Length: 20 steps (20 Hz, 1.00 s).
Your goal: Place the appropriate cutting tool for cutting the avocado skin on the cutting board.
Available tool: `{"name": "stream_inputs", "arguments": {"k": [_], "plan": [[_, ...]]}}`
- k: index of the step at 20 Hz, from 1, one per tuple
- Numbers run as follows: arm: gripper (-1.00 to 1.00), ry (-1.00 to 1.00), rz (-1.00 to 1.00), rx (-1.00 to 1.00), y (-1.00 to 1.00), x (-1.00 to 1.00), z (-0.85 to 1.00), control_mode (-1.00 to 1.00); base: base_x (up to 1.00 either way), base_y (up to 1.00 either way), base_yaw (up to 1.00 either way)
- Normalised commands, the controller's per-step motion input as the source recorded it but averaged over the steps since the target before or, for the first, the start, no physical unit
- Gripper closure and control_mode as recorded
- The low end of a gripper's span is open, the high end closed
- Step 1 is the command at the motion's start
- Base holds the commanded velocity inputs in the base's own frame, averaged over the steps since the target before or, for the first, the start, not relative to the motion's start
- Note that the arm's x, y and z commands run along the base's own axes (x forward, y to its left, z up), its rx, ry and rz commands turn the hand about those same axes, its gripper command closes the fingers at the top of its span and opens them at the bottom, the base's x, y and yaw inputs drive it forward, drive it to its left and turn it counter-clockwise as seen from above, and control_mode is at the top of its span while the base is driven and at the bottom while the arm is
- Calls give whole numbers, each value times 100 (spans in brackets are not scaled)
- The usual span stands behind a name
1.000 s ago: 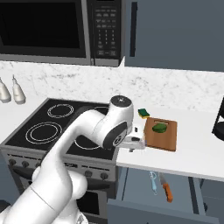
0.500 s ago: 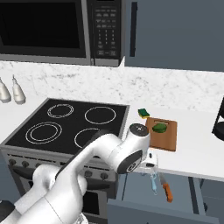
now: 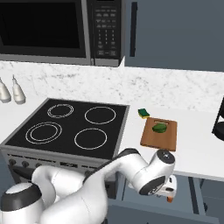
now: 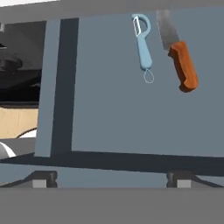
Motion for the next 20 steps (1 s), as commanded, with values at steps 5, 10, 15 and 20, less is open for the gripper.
{"name": "stream_inputs", "arguments": {"k": [5, 10, 15, 20], "plan": [[-100, 20, -8, 7, -41, 36, -70, -100, 0, 0, 0], [-100, 14, -6, 2, -25, 33, -70, -100, 0, 0, 0], [-100, -1, 0, 3, -43, -3, -48, -100, 0, 0, 0], [-100, -1, 0, 1, -34, 0, -39, -100, 0, 0, 0]]}}
